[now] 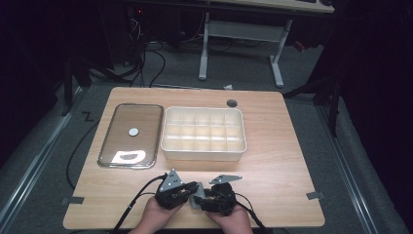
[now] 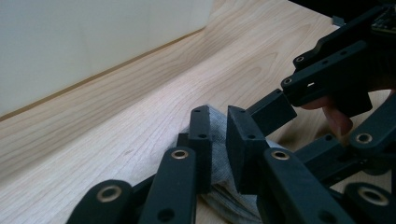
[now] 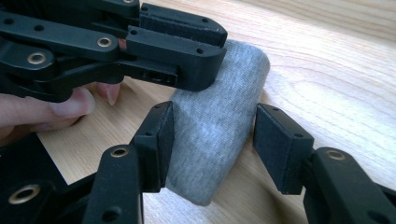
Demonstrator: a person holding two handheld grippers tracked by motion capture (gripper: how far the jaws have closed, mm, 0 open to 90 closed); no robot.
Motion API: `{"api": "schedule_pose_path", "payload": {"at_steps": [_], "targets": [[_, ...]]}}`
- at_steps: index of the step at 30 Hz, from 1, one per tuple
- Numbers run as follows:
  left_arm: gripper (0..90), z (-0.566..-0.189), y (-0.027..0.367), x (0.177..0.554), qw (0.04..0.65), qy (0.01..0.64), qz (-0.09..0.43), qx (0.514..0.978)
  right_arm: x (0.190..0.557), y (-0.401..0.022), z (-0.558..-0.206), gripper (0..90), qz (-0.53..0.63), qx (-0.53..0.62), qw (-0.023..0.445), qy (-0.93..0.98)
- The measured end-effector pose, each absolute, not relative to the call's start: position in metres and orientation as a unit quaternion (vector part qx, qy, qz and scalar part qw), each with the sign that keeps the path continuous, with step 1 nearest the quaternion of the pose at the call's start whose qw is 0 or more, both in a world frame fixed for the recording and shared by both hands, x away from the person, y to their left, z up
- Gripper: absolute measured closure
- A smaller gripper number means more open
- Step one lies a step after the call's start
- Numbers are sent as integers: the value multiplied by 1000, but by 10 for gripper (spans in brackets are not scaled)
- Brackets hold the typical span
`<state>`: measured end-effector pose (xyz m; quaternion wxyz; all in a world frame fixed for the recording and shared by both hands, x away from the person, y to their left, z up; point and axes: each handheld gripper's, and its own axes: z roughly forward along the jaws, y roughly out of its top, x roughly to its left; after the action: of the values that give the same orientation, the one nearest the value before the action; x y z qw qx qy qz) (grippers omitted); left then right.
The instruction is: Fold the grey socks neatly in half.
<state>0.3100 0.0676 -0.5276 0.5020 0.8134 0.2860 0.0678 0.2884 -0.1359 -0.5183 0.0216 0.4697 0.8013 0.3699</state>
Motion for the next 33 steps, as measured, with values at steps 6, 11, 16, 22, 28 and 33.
{"api": "schedule_pose_path", "payload": {"at_steps": [6,11,16,22,28,33], "targets": [[762,-519,79,309,507,291,72,809,289,-130,-520,517,373,463,7,804],[727,-515,86,311,508,297,79,805,290,-126,-518,602,368,451,1,813],[674,-510,93,310,504,300,92,805,291,-124,-516,640,364,439,-4,822],[588,-508,112,301,469,287,168,818,291,-124,-515,688,365,430,-5,826],[534,-520,143,302,447,327,175,814,290,-123,-510,694,361,420,7,833],[521,-523,149,303,449,340,172,808,290,-128,-503,692,351,419,41,837]]}}
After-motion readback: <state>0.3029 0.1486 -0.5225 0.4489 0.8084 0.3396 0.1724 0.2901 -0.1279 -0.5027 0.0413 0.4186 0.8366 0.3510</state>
